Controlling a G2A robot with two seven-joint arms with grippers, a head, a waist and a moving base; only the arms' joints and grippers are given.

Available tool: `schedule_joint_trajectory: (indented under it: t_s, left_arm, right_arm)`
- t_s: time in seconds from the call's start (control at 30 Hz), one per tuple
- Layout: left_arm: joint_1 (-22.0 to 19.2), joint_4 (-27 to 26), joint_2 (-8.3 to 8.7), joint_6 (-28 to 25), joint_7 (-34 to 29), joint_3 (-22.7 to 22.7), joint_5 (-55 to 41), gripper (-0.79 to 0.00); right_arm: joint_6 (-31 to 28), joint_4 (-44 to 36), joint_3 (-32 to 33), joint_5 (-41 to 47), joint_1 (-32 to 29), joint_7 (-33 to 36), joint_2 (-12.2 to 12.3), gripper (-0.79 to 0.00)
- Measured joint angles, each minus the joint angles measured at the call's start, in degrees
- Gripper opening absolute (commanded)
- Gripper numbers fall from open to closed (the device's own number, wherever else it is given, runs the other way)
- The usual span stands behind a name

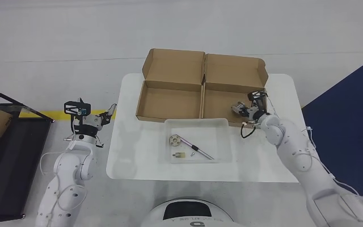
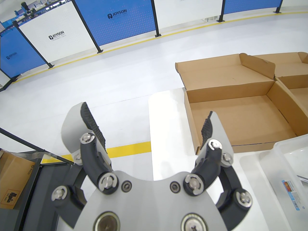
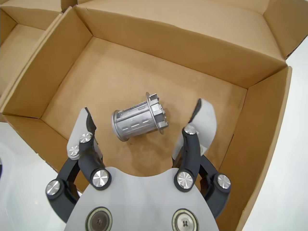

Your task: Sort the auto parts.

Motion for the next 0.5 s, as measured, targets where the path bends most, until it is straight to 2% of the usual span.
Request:
schedule_joint_trajectory:
  t_s: [0.13, 0.33, 0.43, 0.5]
  left_arm:
    - [0.0, 0.0, 0.00, 0.0, 0.0, 0.0, 0.0, 0.000]
    - [0.0, 0.0, 0.00, 0.0, 0.0, 0.0, 0.0, 0.000]
    - [0.0, 0.0, 0.00, 0.0, 0.0, 0.0, 0.0, 0.000]
    - [0.0, 0.0, 0.00, 0.0, 0.0, 0.0, 0.0, 0.000]
  right_arm:
    - [-3.0, -7.5, 4.3, -0.7, -4.6, -3.7, 1.6, 0.000]
    - [-8.4, -24.2, 12.9, -1.9, -15.1, -8.5, 4.2, 0.000]
    - [-12.1, -30.2, 15.9, -1.3, -19.0, -10.3, 4.8, 0.000]
    - [-12.8, -31.6, 16.6, -1.0, -19.8, -10.5, 4.9, 0.000]
